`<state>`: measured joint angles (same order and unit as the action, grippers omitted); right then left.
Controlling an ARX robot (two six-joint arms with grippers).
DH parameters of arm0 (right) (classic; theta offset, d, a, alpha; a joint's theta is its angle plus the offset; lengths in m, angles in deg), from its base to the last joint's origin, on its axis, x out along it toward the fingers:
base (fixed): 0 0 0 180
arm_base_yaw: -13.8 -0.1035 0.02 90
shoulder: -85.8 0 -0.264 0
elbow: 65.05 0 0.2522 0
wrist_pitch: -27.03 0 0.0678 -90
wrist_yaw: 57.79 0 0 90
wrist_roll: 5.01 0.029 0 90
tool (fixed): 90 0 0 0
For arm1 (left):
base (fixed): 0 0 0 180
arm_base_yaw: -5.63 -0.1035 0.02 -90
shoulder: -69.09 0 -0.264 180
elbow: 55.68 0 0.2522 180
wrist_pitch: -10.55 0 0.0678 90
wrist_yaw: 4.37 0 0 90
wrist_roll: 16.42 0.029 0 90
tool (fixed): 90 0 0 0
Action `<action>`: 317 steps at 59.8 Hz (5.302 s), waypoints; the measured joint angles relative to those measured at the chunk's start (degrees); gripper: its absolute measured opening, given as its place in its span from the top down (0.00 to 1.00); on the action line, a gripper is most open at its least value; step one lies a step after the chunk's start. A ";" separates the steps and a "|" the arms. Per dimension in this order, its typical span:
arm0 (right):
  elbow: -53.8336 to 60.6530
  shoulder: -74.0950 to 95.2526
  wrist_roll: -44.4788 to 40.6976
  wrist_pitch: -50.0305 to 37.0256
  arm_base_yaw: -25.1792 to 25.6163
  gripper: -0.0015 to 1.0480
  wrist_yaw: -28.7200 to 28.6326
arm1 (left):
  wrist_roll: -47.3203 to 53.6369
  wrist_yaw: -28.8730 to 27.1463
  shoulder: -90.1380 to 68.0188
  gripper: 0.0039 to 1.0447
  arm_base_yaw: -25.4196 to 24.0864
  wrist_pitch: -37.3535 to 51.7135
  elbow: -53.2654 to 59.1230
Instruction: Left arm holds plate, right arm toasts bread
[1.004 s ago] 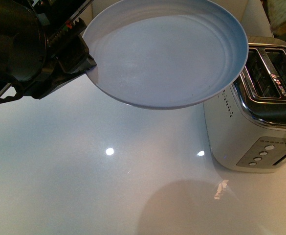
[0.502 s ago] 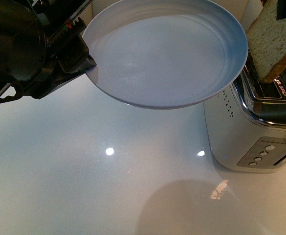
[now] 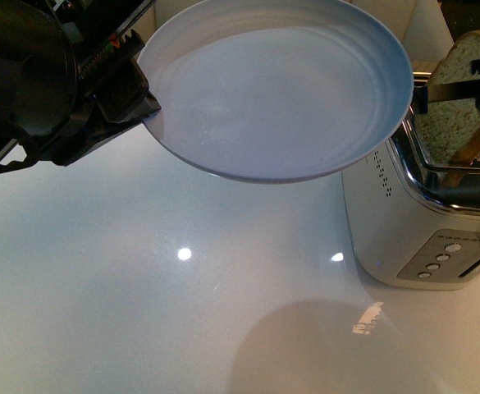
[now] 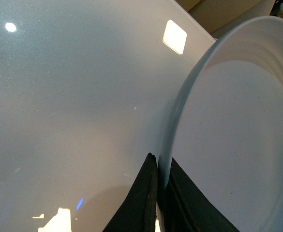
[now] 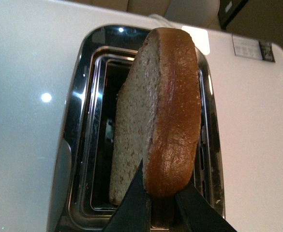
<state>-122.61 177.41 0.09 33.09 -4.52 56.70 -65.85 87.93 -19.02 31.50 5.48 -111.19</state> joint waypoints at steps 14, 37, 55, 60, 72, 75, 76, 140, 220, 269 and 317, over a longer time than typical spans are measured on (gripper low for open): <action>-0.68 3.23 2.89 -0.26 -0.26 0.90 -0.07 | 0.02 -0.63 0.00 0.97 -0.13 0.00 0.00; 0.09 -2.27 4.92 0.31 -0.04 0.36 -1.95 | -0.15 -0.07 0.02 0.97 -0.15 0.00 0.00; 1.57 -13.29 5.68 2.54 2.14 0.09 -5.64 | -0.17 0.42 0.02 0.97 -0.13 0.00 0.00; 2.73 -17.11 5.42 2.54 2.54 0.09 -5.88 | -0.17 0.44 0.02 0.97 -0.13 0.00 0.00; 6.14 -27.80 3.63 2.51 3.17 0.09 -4.70 | -0.17 0.42 0.02 0.97 -0.15 0.00 0.00; 6.14 -28.89 3.19 2.49 3.30 0.09 -4.59 | -0.17 0.37 0.02 0.97 -0.15 0.00 0.00; 6.14 -29.00 3.13 2.49 3.30 0.09 -4.59 | -0.17 0.42 0.02 0.97 -0.13 0.00 0.00; 38.80 -53.99 -4.87 -24.39 18.08 0.98 -24.35 | -0.20 0.39 0.04 0.97 -0.09 0.09 0.00; 42.75 -85.53 -4.92 3.15 18.14 0.98 -24.61 | -0.22 0.48 0.07 0.97 -0.09 0.09 0.00; 42.75 -91.25 -4.94 7.56 18.14 0.20 -24.41 | -0.24 0.46 0.17 0.97 -0.07 0.09 0.00; 42.75 -91.30 -4.94 7.58 18.14 0.09 -24.39 | 8.81 7.41 -3.91 0.97 -15.17 0.37 -3.17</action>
<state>-79.85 86.12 -4.85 40.67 13.62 32.31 -57.04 95.34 -22.94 16.33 5.85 -114.36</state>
